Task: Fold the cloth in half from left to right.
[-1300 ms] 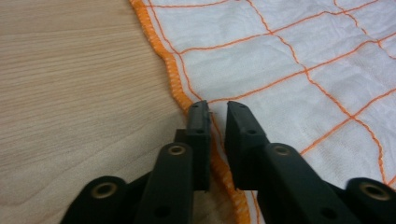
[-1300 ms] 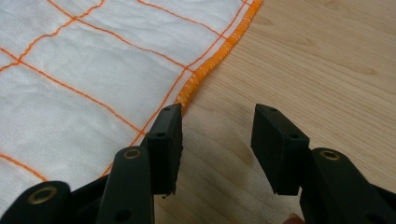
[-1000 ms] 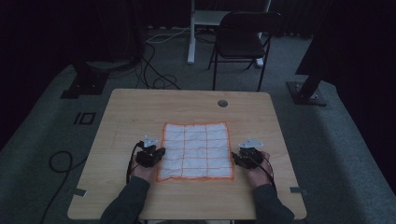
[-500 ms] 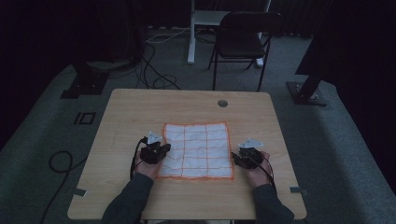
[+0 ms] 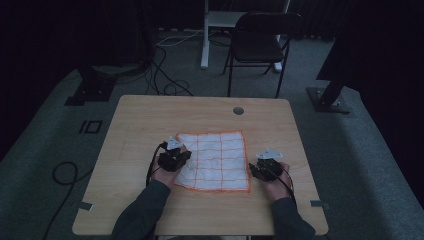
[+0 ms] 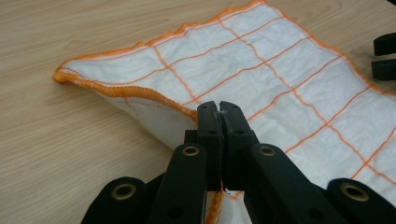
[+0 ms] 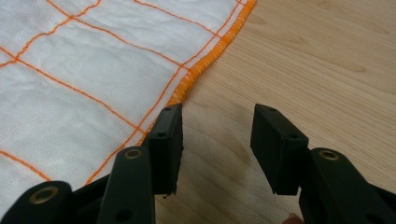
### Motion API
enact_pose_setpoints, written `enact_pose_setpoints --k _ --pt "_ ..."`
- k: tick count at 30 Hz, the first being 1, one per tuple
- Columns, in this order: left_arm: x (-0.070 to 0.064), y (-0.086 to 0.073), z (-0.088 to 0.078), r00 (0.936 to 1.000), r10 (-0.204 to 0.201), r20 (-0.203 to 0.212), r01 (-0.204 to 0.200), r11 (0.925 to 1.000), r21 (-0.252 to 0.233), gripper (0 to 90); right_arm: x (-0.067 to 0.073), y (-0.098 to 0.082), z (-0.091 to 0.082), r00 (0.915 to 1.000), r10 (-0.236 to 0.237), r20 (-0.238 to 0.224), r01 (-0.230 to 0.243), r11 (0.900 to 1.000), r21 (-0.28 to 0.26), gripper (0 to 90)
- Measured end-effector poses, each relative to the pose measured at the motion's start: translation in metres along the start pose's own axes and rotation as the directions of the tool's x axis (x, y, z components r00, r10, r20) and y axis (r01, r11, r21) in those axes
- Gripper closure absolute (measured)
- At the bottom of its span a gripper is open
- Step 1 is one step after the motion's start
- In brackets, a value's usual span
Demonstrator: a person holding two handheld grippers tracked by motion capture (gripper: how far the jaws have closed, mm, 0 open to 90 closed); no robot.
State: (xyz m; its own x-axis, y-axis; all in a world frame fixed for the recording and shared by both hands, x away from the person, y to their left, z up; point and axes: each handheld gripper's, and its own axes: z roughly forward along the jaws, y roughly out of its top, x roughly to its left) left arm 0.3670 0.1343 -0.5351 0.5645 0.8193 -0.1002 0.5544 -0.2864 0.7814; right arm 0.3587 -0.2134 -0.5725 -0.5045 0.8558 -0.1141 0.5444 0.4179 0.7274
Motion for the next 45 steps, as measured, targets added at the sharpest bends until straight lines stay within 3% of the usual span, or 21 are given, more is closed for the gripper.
enact_pose_setpoints --k 16,34,45 --pt "-0.015 0.016 0.006 0.9987 0.041 0.031 -0.041 0.9992 -0.001 89.3 -0.003 -0.001 -0.005 0.9999 0.009 0.006 -0.008 1.000 -0.007 53.6" --pt "-0.047 0.035 0.024 0.9906 0.105 0.087 -0.106 0.9944 0.005 89.3 -0.005 -0.002 -0.006 0.9998 0.017 0.012 -0.017 1.000 -0.006 54.5" --pt "-0.066 0.044 0.039 0.9866 0.116 0.115 -0.119 0.9928 0.015 89.3 -0.005 -0.003 -0.006 0.9997 0.021 0.011 -0.021 1.000 -0.008 54.5"
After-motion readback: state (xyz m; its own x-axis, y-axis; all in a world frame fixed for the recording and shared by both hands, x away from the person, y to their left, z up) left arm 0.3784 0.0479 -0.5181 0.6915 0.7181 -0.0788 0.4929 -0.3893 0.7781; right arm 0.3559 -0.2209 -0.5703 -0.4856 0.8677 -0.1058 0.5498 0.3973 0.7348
